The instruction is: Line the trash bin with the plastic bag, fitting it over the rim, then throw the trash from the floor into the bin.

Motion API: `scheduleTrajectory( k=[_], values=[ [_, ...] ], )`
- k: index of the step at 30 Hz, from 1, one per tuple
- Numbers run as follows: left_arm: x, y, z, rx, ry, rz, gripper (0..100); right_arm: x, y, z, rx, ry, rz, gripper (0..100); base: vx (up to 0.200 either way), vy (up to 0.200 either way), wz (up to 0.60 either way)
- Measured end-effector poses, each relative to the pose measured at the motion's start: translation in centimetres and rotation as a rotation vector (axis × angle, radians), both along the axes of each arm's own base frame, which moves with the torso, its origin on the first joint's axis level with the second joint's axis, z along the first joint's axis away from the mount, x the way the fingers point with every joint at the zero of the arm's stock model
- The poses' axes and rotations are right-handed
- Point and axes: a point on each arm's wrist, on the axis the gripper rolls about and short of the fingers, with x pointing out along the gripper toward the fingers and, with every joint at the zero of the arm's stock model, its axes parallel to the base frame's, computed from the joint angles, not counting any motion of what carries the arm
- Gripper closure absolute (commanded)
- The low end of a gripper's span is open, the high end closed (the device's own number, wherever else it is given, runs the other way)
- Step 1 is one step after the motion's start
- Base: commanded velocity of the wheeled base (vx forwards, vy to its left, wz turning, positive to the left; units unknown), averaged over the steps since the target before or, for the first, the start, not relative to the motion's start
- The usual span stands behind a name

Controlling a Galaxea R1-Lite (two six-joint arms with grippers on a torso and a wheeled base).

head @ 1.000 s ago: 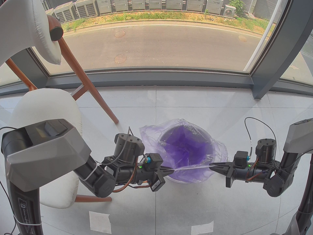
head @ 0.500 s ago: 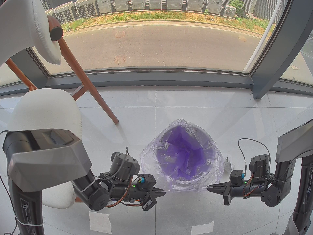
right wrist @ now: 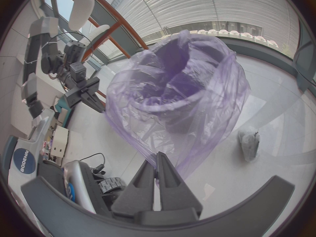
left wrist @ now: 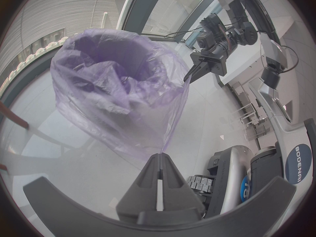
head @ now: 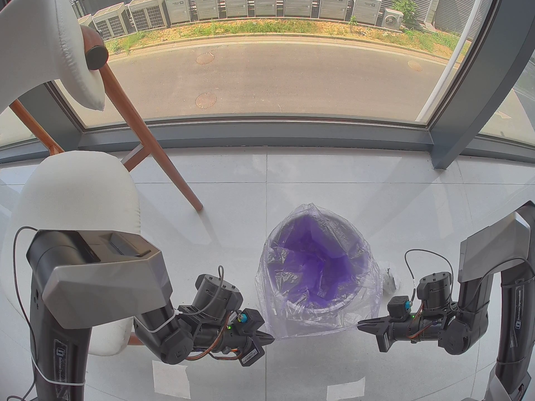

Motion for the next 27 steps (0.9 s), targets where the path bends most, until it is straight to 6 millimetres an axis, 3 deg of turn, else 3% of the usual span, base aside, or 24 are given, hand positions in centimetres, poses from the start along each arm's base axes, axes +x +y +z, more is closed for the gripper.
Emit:
scheduleTrajectory(
  k=[7, 16, 25, 26, 27],
  values=[
    [0.6, -0.3, -0.7, -0.003, 0.011, 0.09, 100, 1.2, 0.2, -0.8, -0.028, -0.009, -0.077, 100, 0.0, 0.0, 0.0],
    [0.6, -0.6, -1.1, -0.011, 0.024, 0.12, 100, 2.0, 2.0, -1.6, -0.068, -0.026, -0.151, 100, 0.0, 0.0, 0.0],
    [0.1, -0.4, 1.2, -0.047, 0.001, 0.124, 100, 3.4, 3.6, -2.9, -0.081, -0.003, -0.23, 100, 0.0, 0.0, 0.0],
    [0.0, -0.4, 1.5, -0.051, -0.004, 0.124, 100, 3.5, 3.7, -3.0, -0.081, 0.0, -0.23, 0, 0.0, 0.0, 0.0],
    [-0.1, -0.4, 1.9, -0.056, -0.009, 0.123, 100, 3.5, 3.7, -3.0, -0.081, 0.002, -0.231, 0, 0.0, 0.0, 0.0]
  ],
)
